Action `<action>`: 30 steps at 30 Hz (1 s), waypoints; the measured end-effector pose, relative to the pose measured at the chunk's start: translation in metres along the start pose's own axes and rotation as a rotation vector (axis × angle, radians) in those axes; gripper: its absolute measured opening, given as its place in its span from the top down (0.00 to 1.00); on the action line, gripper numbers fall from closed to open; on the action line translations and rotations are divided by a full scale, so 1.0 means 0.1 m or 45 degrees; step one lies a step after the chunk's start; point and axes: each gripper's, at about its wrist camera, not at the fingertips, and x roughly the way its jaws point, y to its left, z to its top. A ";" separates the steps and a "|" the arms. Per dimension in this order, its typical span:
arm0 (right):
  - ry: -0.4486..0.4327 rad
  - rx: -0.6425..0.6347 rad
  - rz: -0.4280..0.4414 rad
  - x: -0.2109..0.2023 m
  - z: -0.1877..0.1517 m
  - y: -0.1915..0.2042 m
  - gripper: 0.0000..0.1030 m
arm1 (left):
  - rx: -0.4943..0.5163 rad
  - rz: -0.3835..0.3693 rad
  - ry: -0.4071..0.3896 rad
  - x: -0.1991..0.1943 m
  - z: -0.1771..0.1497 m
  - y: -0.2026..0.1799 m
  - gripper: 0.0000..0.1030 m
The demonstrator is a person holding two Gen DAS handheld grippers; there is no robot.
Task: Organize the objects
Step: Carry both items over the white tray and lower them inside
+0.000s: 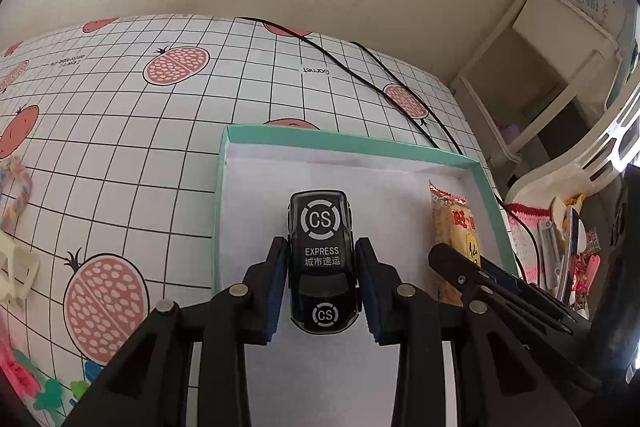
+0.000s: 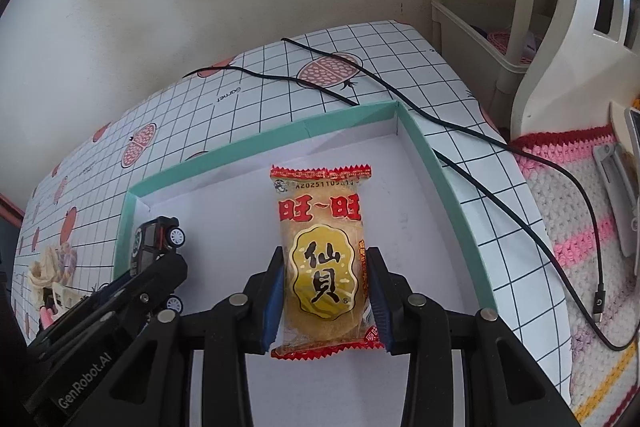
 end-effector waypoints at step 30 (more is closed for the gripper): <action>-0.046 -0.047 -0.069 -0.25 -0.07 0.11 0.37 | 0.087 0.108 -0.061 -0.45 0.04 -0.06 0.29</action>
